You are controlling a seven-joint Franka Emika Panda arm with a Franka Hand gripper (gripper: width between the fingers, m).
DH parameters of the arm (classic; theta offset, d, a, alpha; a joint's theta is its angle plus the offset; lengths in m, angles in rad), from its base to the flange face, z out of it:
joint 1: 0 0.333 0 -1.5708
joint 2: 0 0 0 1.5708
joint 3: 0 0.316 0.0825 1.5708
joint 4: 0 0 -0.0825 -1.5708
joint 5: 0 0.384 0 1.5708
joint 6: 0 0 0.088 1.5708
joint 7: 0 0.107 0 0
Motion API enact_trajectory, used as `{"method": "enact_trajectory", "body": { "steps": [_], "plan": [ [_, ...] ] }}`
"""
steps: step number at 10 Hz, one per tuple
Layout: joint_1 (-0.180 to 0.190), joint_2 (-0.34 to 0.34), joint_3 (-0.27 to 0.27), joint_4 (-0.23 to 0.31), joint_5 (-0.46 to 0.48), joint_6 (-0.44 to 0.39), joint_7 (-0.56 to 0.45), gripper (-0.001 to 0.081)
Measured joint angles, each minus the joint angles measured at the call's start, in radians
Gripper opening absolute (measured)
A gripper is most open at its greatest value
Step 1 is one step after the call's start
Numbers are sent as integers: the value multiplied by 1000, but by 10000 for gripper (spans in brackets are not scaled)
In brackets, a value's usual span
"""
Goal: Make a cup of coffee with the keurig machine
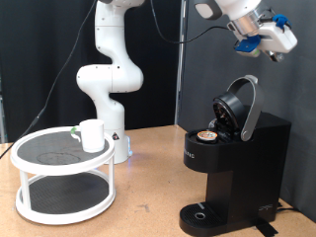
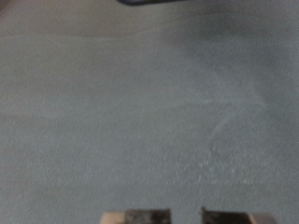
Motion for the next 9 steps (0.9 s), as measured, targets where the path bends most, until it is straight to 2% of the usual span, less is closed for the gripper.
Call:
{"method": "enact_trajectory", "body": {
  "steps": [6,9],
  "plan": [
    [-37,-26,-17,-113,-42,-5,9,0],
    [-41,-33,-38,-129,-14,22,-25,0]
  ]
}}
